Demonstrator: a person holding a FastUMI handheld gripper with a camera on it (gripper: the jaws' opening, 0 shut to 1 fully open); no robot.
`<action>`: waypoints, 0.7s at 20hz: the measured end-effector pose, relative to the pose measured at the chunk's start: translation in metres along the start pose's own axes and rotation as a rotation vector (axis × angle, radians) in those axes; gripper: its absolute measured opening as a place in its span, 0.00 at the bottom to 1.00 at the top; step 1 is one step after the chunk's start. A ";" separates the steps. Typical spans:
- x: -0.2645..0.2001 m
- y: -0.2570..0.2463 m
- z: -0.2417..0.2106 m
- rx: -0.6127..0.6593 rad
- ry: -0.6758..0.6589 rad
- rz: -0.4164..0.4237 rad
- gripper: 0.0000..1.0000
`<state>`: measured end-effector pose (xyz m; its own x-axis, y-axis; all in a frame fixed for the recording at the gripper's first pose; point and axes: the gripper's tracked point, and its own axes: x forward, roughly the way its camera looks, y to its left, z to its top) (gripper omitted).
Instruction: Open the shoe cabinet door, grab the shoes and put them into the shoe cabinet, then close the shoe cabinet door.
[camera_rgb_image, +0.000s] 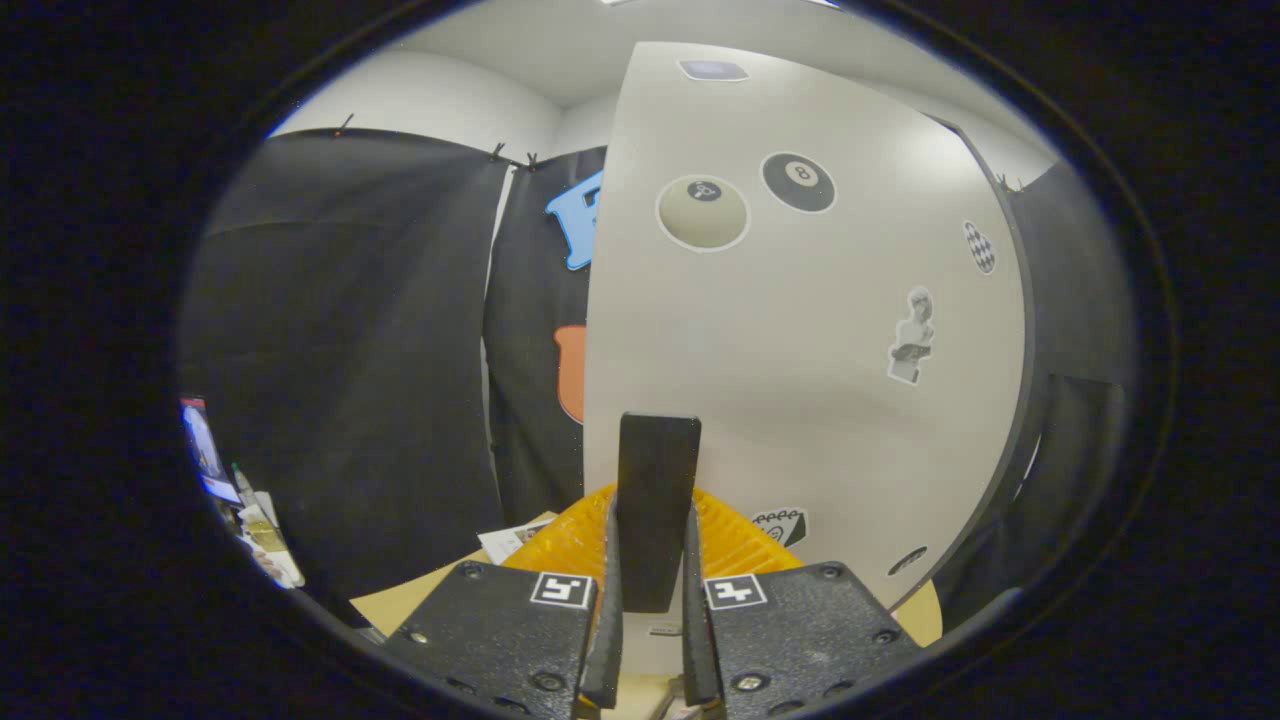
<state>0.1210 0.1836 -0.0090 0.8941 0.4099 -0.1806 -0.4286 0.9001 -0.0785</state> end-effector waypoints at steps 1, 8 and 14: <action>-0.006 -0.001 0.000 -0.003 -0.003 0.013 0.28; -0.032 -0.008 -0.005 0.012 -0.020 0.094 0.28; -0.073 -0.020 -0.004 0.005 -0.073 0.090 0.28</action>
<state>0.0637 0.1354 0.0017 0.8593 0.4985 -0.1144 -0.5069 0.8599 -0.0604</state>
